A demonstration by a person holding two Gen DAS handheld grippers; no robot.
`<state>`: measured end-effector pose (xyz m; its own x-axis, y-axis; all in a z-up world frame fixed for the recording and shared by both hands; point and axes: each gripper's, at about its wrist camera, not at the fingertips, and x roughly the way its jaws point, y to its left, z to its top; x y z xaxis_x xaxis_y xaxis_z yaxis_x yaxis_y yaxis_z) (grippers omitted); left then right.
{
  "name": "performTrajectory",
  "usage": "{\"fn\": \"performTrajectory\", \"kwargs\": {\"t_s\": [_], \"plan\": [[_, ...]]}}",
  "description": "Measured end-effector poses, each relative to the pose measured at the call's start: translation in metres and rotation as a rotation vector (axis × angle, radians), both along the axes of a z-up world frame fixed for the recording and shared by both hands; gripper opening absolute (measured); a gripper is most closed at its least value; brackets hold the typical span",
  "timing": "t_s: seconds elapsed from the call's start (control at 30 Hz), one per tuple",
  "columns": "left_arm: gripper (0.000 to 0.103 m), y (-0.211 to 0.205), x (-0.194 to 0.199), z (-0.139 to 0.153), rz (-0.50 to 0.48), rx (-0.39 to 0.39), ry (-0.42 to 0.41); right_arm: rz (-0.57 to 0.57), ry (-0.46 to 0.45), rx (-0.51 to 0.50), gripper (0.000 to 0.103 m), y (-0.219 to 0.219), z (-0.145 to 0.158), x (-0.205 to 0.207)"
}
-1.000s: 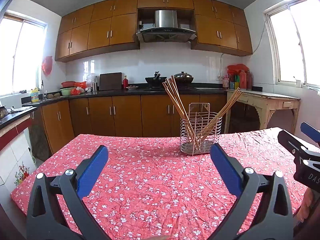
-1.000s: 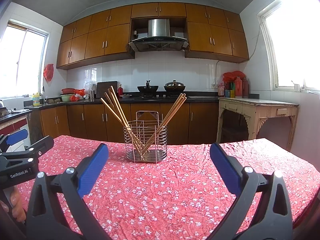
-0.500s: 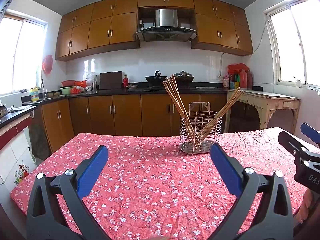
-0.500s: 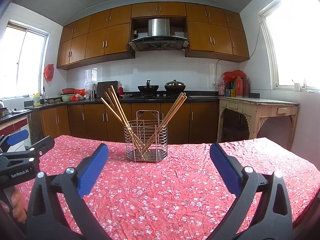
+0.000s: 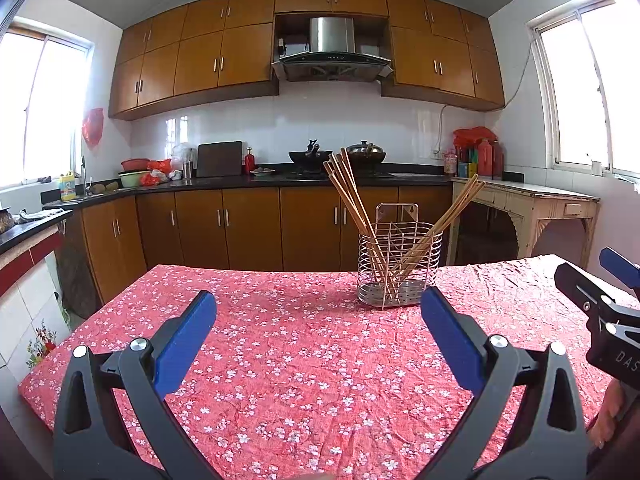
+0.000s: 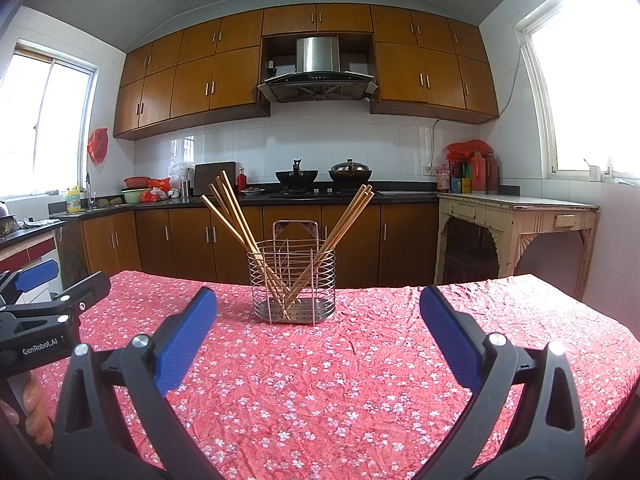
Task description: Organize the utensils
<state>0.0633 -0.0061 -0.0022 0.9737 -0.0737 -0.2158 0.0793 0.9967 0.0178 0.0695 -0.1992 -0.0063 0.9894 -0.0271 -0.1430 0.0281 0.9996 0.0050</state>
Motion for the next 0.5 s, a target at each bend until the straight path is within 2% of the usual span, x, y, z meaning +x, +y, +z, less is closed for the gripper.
{"fn": "performTrajectory", "kwargs": {"t_s": [0.5], "plan": [[0.101,0.0013,0.0002,0.0037,0.009,-0.009,0.002,0.000,0.001,0.001,0.099,0.0002,-0.0005,0.0000]]}}
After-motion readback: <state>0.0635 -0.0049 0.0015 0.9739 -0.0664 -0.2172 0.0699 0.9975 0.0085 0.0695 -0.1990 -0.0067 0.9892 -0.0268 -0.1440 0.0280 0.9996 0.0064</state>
